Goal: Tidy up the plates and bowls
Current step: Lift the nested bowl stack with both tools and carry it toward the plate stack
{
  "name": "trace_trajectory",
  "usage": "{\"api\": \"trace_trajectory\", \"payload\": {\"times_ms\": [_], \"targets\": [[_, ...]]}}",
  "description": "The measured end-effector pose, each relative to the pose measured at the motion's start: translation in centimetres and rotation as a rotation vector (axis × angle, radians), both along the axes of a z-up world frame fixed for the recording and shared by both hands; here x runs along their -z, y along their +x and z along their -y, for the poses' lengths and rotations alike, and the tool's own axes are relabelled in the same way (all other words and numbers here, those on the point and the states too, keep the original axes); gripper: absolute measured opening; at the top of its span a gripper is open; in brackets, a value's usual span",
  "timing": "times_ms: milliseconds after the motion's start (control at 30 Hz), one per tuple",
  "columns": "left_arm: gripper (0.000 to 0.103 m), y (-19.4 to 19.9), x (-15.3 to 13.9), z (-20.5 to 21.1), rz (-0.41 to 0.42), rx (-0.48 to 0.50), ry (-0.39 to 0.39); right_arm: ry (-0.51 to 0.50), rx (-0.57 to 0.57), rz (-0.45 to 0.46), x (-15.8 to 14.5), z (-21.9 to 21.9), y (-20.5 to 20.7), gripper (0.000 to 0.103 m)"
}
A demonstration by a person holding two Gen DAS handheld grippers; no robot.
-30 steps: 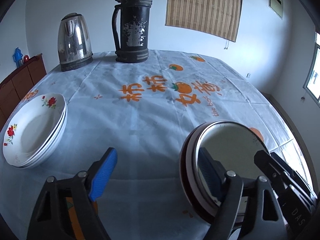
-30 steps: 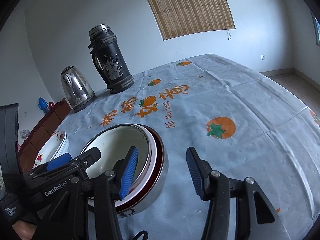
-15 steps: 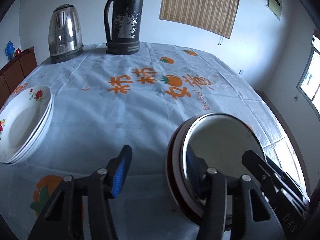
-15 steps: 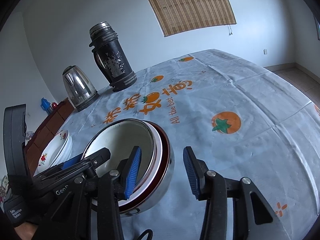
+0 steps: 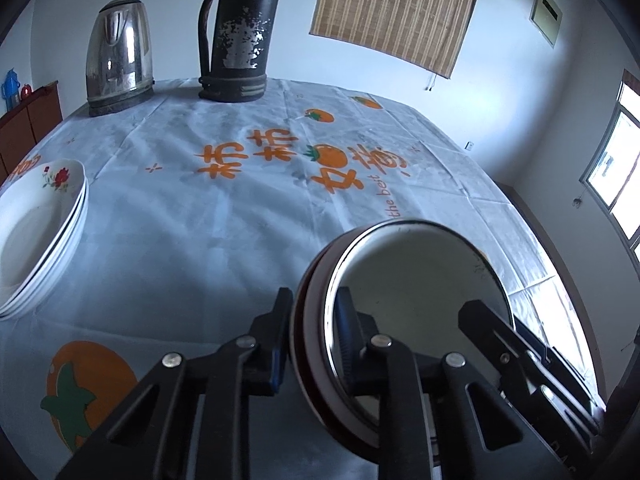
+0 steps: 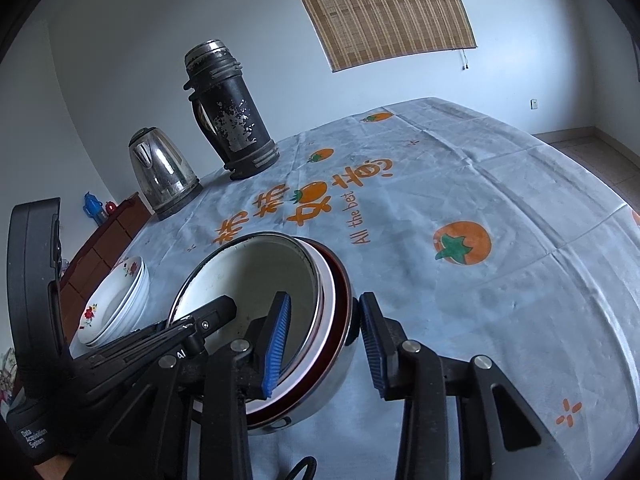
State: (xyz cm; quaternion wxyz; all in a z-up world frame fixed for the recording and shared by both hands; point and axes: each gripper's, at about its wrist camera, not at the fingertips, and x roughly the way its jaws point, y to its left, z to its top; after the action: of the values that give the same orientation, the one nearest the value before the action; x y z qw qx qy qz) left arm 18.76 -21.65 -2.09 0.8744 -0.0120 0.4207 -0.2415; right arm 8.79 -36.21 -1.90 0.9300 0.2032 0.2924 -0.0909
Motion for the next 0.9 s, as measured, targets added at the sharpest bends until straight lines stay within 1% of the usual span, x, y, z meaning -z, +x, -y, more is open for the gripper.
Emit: {"api": "trace_trajectory", "payload": {"times_ms": [100,267,467,633,733,900], "targets": [[0.020,0.0,0.0,-0.1,0.000,0.000,0.000,-0.004,0.004,0.003,-0.1,-0.1,-0.1,0.037],[0.020,-0.3,-0.2,-0.1,0.006,0.005,0.007,-0.005,0.016,0.003,-0.3,-0.1,-0.3,0.031],[0.020,-0.8,-0.4,-0.1,0.021,0.007,0.021,-0.001,0.026,0.003,-0.4,-0.2,-0.6,0.030],[0.020,-1.5,-1.0,-0.1,0.059,0.009,0.027,-0.023,0.037,0.027,-0.9,-0.6,-1.1,0.030],[0.019,-1.8,-1.2,-0.1,0.079,0.007,0.041,-0.012,0.034,0.026,-0.8,-0.6,-1.3,0.030],[0.020,-2.1,-1.1,-0.2,0.079,0.012,0.046,-0.001,0.038,0.023,-0.7,-0.7,-1.7,0.030]]}}
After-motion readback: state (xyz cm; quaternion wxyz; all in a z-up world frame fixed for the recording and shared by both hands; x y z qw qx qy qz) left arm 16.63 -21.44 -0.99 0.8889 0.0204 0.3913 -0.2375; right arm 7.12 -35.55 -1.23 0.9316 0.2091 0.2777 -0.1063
